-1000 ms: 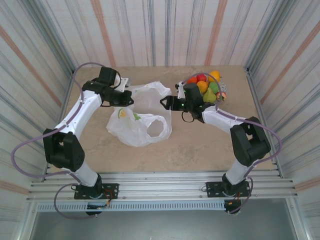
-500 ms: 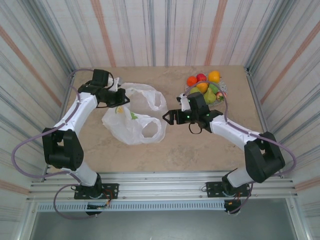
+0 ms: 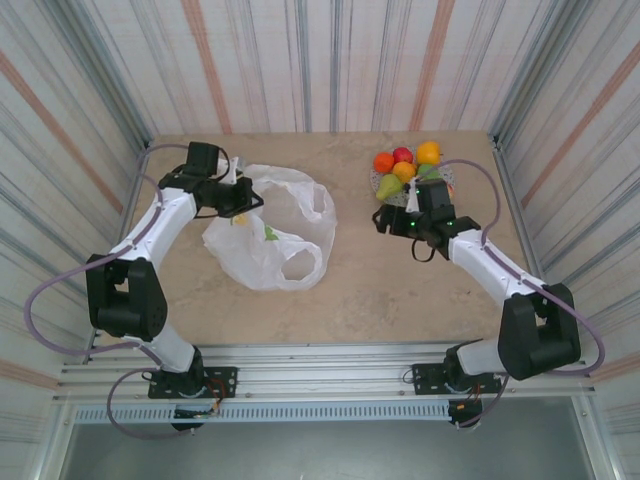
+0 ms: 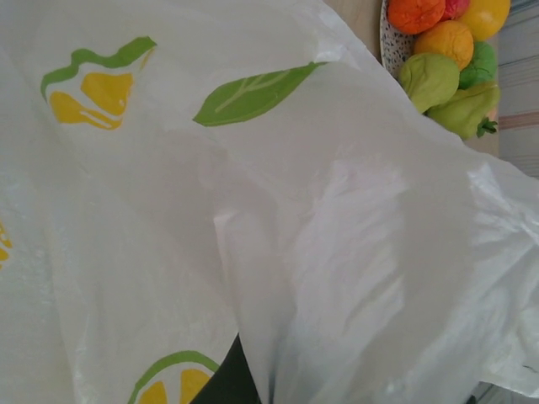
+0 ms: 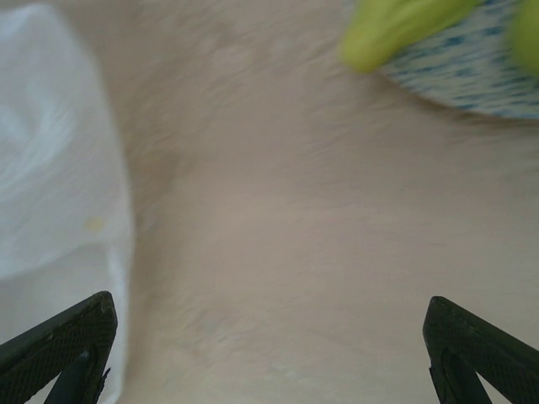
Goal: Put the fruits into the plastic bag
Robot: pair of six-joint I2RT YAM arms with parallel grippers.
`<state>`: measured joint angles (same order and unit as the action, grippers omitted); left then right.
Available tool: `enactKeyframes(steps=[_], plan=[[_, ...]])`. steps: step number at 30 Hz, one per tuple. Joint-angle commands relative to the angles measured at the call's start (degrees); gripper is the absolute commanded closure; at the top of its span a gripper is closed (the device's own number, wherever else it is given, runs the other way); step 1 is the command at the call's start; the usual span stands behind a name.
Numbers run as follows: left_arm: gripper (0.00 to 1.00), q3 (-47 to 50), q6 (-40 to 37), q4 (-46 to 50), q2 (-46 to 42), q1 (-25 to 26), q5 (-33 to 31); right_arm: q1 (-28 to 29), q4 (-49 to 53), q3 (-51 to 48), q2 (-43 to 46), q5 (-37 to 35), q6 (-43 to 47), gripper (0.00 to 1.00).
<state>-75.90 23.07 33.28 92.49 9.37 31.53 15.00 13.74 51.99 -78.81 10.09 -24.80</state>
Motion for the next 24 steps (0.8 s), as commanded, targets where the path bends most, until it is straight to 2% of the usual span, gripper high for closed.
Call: enactKeyframes(steps=[1,6,11,19,24], plan=[[1.0,2.42,5.72,-5.34,0.03,-0.3,5.03,-2.69,1.61,4.08,-3.01,-4.53,-3.79,0.06],[1.0,4.01,8.39,-7.99,-0.82,-0.59,6.92,-3.84,4.55,11.24,-9.85,-10.98,-2.06,0.07],[1.0,4.09,8.07,-8.03,-1.17,-0.66,6.44,-2.18,4.2,19.79,-19.34,-9.9,-4.13,0.09],[1.0,4.09,7.69,-7.8,-1.04,-0.68,5.91,1.41,5.0,29.98,-31.06,-21.23,-9.66,0.08],[1.0,4.16,7.7,-8.0,-1.09,-0.66,6.26,2.78,7.59,35.17,-36.88,-25.61,-10.71,0.06]])
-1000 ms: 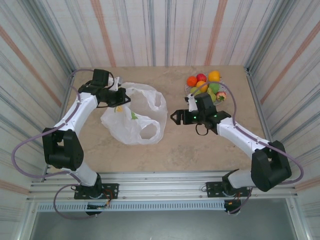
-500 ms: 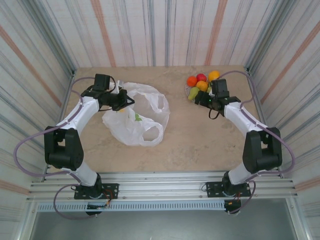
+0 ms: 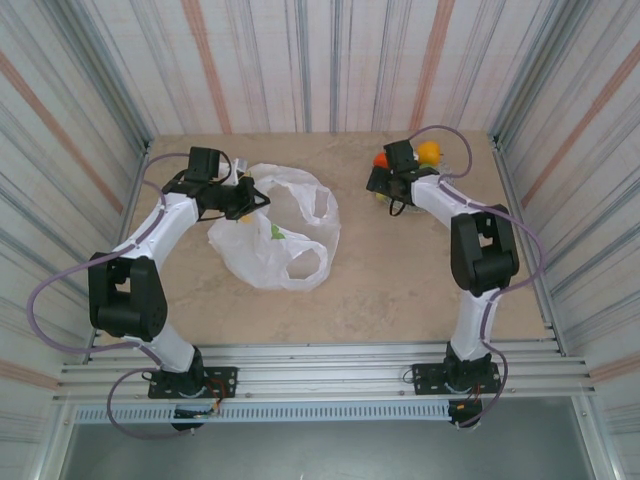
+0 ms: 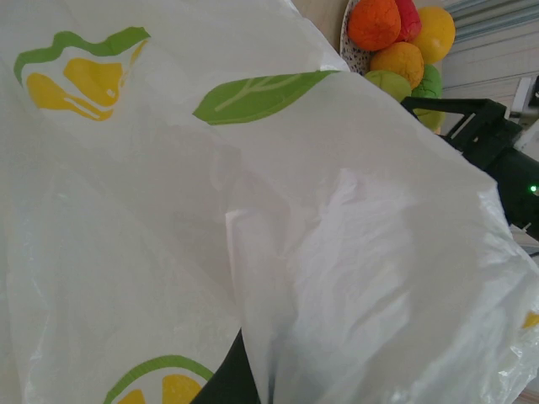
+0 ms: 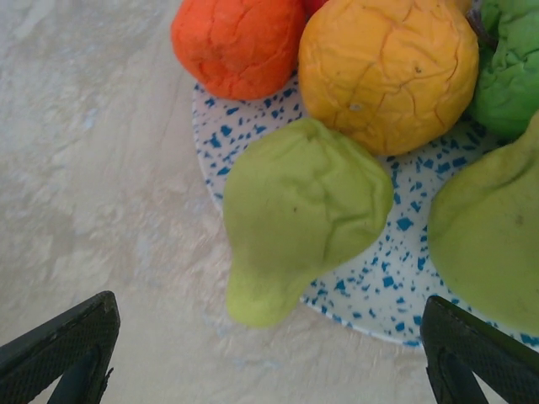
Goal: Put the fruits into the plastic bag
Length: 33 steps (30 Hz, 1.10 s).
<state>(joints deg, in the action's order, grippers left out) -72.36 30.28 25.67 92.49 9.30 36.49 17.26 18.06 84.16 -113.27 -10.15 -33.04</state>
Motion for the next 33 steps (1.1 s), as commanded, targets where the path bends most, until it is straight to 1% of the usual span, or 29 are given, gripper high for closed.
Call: enactKeyframes(steps=[1,5,9,18,24,33], plan=[[1.0,0.59,0.52,-0.49,-1.17,-0.6,1.52,0.77,3.63,3.89,-3.44,-6.08,-2.45,0.06],[1.0,0.81,0.98,-1.13,-1.33,-0.84,2.45,1.25,4.38,6.54,-6.74,-8.1,-2.3,0.05],[1.0,0.81,1.35,-1.46,-1.36,-1.17,3.09,1.14,5.32,9.29,-9.61,-8.66,-1.87,0.06],[1.0,0.9,1.97,-2.03,-1.17,-1.4,4.77,0.67,6.81,14.0,-14.52,-9.11,-1.33,0.09],[1.0,0.83,1.97,-2.12,-1.17,-1.48,5.08,-0.02,7.25,15.76,-16.53,-8.03,-1.33,0.17],[1.0,0.73,1.97,-2.12,-1.08,-1.48,5.43,-0.58,7.15,15.82,-15.93,-6.82,-0.15,0.31]])
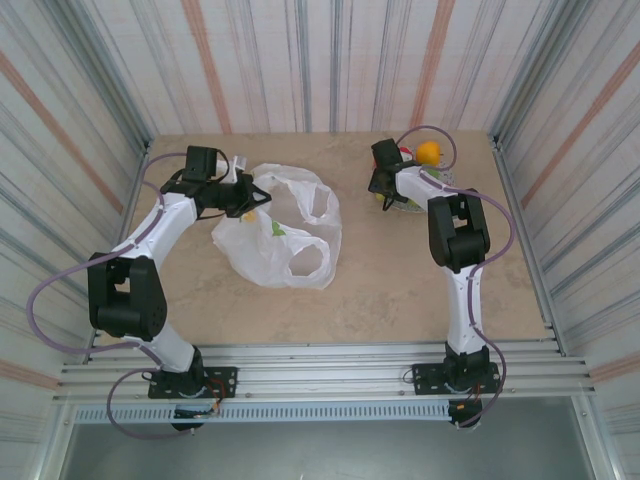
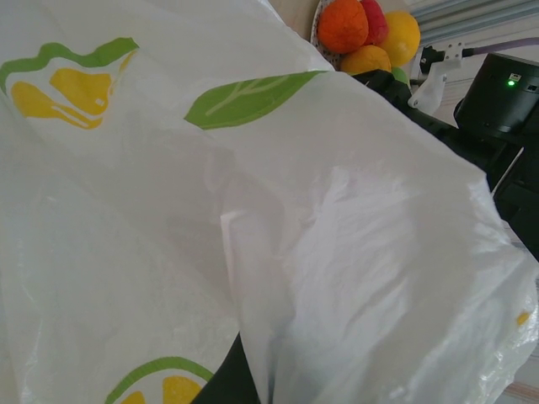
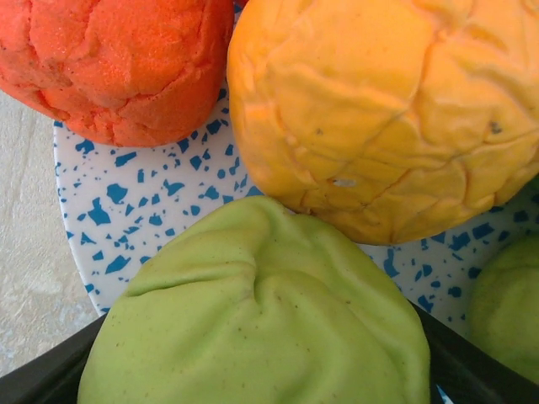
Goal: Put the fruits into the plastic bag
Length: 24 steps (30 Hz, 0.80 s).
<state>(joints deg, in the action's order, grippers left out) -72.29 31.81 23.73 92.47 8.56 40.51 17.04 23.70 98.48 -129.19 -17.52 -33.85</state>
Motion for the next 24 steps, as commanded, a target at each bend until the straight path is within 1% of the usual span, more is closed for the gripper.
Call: enactKeyframes(steps=[1,6,13,16,19,22,24], plan=[[1.0,0.66,0.44,-0.17,-1.06,-0.73,1.42,-0.34,1.45,1.46,0.3,0.73,0.78,0.32],[1.0,0.65,0.44,-0.17,-1.08,-0.73,1.49,-0.34,0.87,0.54,2.59,1.91,1.8,0.4],[1.0,0.82,0.83,-0.42,-1.04,-0.74,1.8,-0.34,-1.02,-3.73,8.29,4.17,3.19,0.42],[1.0,0.88,1.06,-0.43,-1.15,-0.73,1.76,0.05,-1.91,-7.62,13.06,5.49,4.39,0.43],[1.0,1.19,1.65,-0.87,-1.41,-0.74,1.68,0.82,-4.48,-14.39,20.08,8.47,5.1,0.46],[1.0,1.44,2.03,-1.2,-1.63,-0.75,1.5,2.41,-7.23,-22.75,28.16,14.63,5.47,0.47],[1.0,1.52,2.22,-1.23,-1.76,-0.78,1.51,4.85,-7.94,-28.99,34.85,17.11,7.08,0.48]])
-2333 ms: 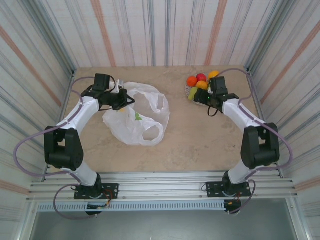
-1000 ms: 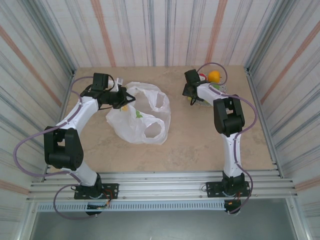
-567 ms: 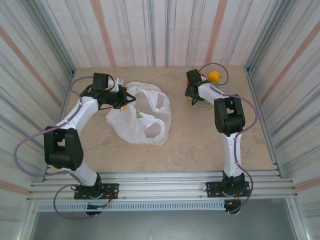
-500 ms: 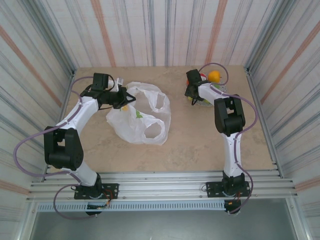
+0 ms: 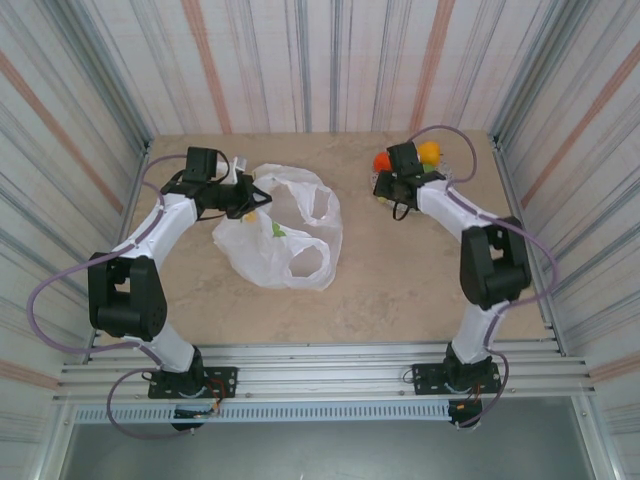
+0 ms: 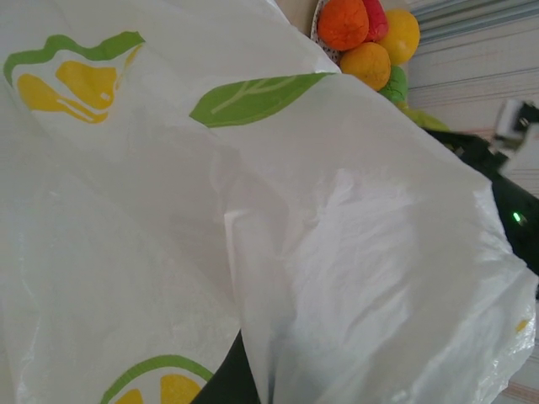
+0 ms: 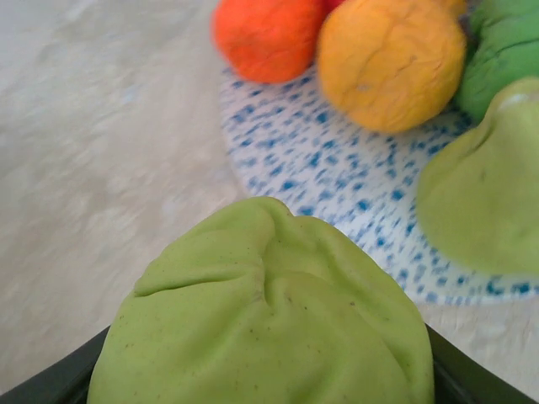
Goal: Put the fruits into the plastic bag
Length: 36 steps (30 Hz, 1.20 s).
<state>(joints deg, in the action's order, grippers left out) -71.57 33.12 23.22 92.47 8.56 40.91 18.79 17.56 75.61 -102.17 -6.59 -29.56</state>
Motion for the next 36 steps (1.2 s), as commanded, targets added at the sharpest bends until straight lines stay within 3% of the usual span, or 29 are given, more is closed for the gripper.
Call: enactKeyframes(steps=[1,7,11,22,29,32,36], plan=[[1.0,0.82,0.93,-0.81,-1.85,-0.74,1.19,4.07,-1.87,-8.9,10.56,6.81,3.62,0.48],[1.0,1.0,1.13,-1.16,-2.29,-0.74,0.8,10.73,-6.72,-28.39,28.68,15.73,6.3,0.53],[1.0,0.9,1.23,-1.14,-2.11,-0.74,1.08,16.85,-13.53,-37.3,33.1,16.87,8.88,0.5],[1.0,0.99,1.33,-1.34,-2.11,-0.39,1.8,19.43,-25.26,-33.36,17.26,23.38,20.86,0.5],[1.0,0.82,1.36,-1.34,-2.09,0.29,2.25,19.96,-29.56,-25.97,8.88,29.53,20.05,0.51],[1.0,0.68,1.33,-1.34,-2.2,0.72,2.72,20.95,-32.17,-23.2,5.54,27.87,18.26,0.51],[1.0,0.47,2.63,-1.33,-2.12,1.44,4.27,21.58,-37.46,-21.19,1.71,20.62,13.87,0.52]])
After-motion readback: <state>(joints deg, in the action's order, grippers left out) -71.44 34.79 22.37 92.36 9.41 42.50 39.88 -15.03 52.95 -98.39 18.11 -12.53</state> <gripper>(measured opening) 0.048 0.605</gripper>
